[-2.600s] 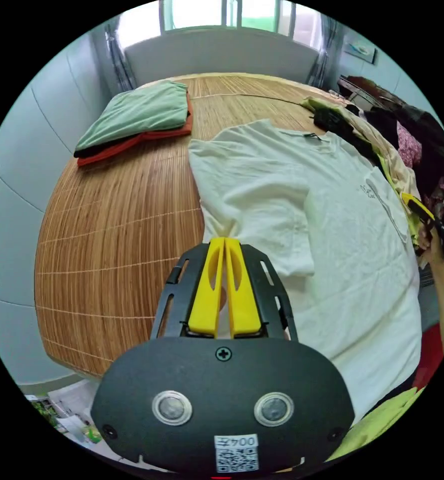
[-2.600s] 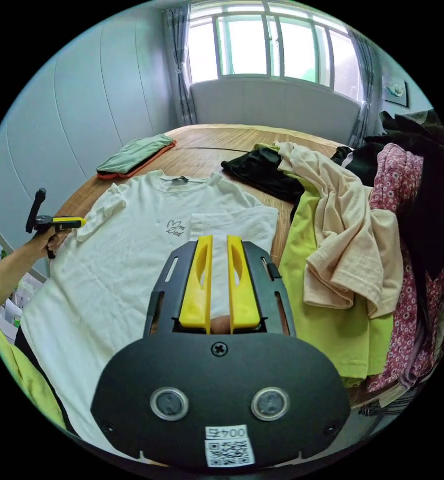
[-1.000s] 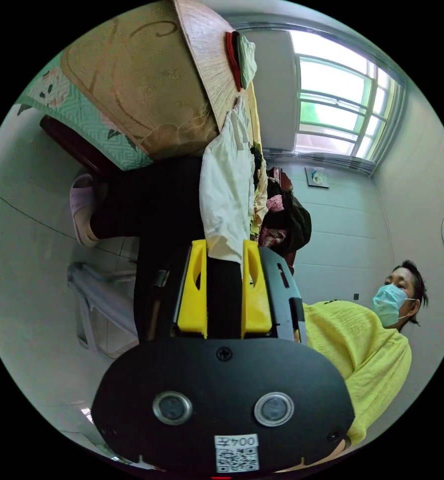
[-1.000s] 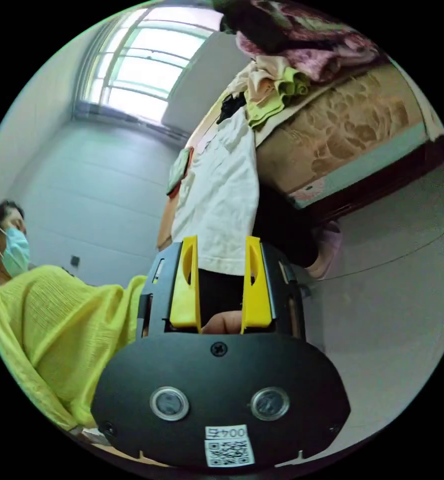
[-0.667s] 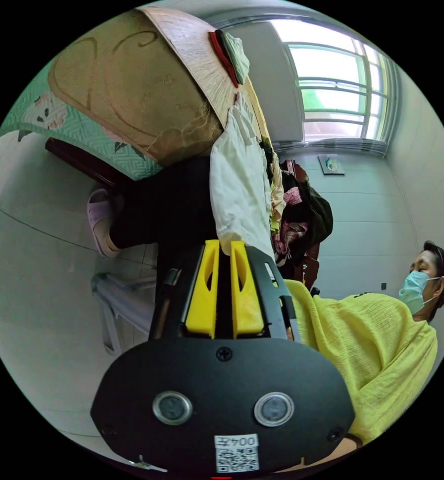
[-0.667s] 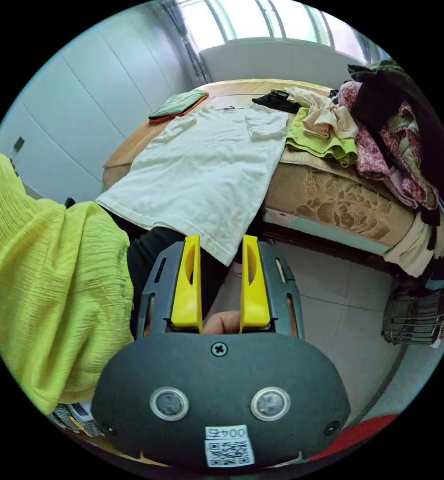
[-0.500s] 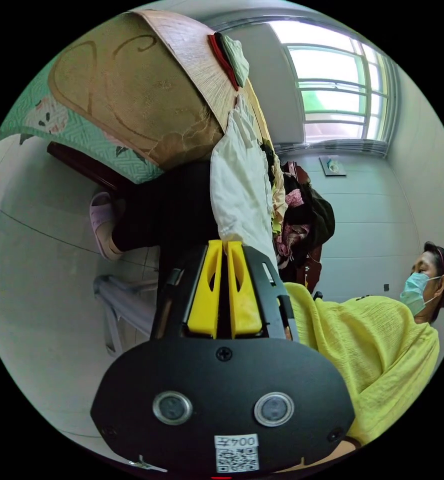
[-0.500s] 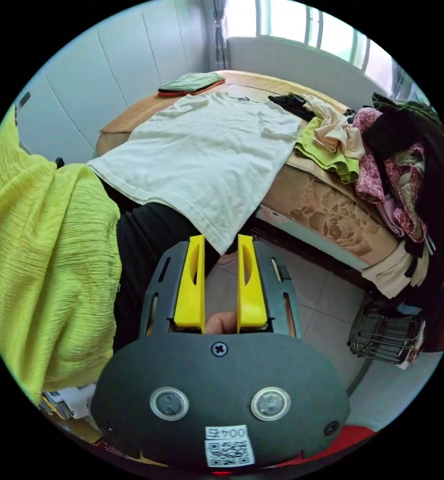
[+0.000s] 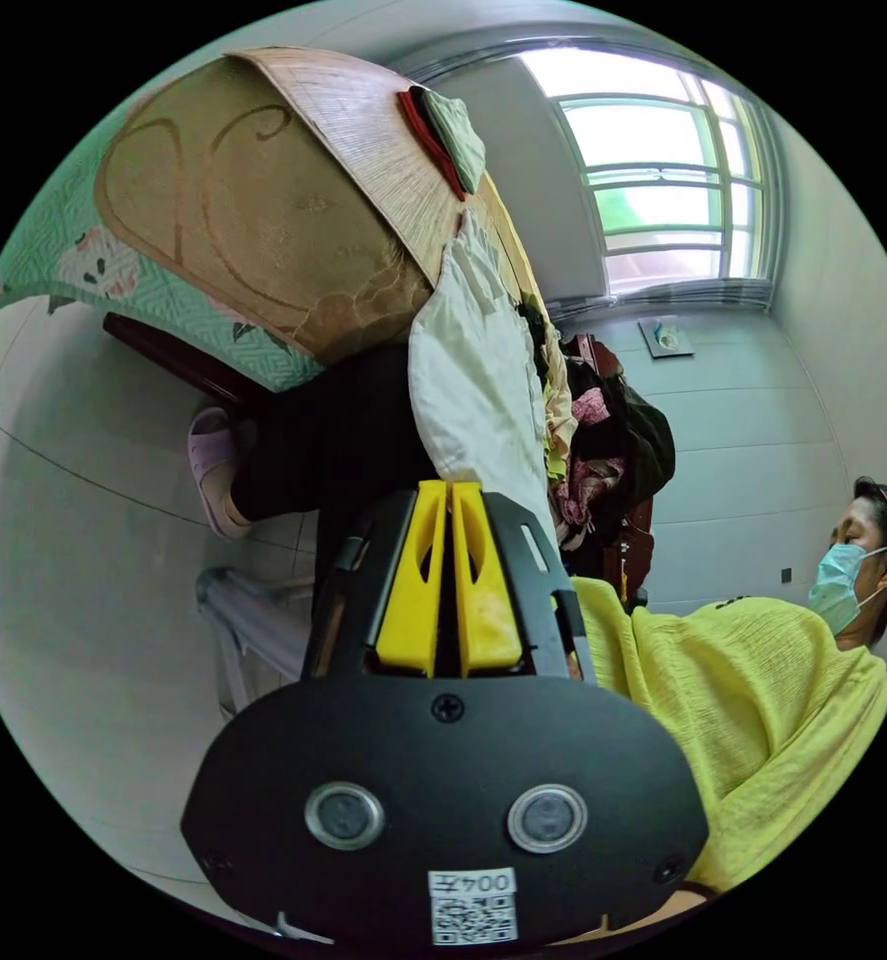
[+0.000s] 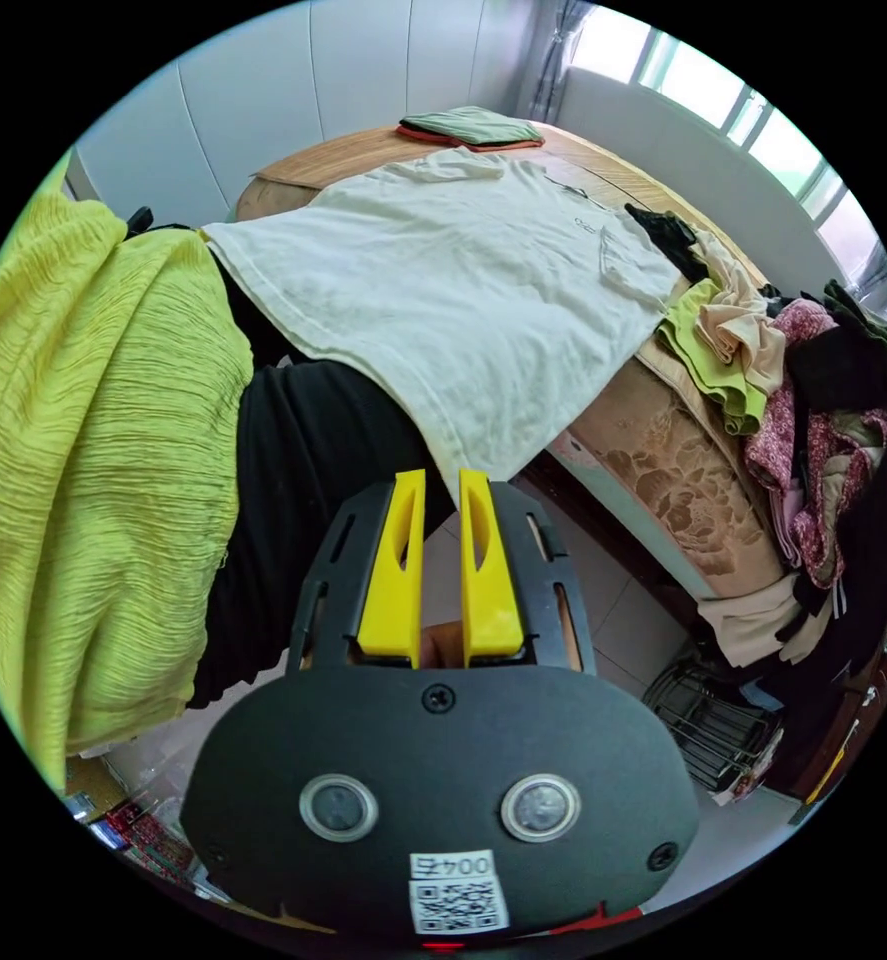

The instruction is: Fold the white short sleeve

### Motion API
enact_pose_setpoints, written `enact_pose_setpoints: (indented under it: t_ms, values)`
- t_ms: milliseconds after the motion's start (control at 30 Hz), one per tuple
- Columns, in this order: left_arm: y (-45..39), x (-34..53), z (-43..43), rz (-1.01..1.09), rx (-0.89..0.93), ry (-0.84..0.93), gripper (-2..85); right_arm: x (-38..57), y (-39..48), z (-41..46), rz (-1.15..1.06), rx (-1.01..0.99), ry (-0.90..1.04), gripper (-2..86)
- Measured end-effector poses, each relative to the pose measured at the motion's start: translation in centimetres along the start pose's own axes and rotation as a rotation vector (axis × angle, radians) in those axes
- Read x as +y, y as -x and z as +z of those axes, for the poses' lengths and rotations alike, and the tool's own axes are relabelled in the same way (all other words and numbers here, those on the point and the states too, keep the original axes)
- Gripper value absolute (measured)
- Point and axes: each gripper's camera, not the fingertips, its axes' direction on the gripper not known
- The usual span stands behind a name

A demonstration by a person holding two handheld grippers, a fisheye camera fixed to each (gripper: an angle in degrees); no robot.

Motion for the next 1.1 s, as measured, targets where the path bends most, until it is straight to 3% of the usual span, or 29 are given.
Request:
enact_pose_setpoints:
  t_ms: [167,467,700,767,900,967,1100]
  values:
    - [-0.2,0.3,0.5,-0.005,0.006,-0.004,0.7,-0.7,0.1,0.7,0.019,0.023,-0.013,0.4]
    - [-2.9,0.9,-0.8,0.084,-0.090,-0.006,0.7,1.6,-1.6,-1.5,0.079,0.052,-0.055,-0.8]
    - [-1.9,0.4,2.0,0.191,-0.205,0.133,1.2,2.2,-3.2,0.7,0.110,0.012,-0.027,-0.7]
    - [-1.2,0.0,2.5,0.205,-0.165,0.168,1.5,2.5,-4.7,0.7,0.138,-0.056,-0.023,-0.5]
    - [2.4,-0.8,1.1,0.125,0.086,0.216,3.1,3.7,-7.3,1.4,0.194,-0.215,0.047,0.9]
    - [3.5,-0.7,0.0,0.104,0.101,0.223,4.9,6.0,-10.2,1.0,0.321,-0.324,-0.015,5.5]
    - [5.8,-1.1,-1.5,-0.036,0.325,0.039,11.3,10.2,-15.8,1.3,0.640,-0.563,-0.233,11.4]
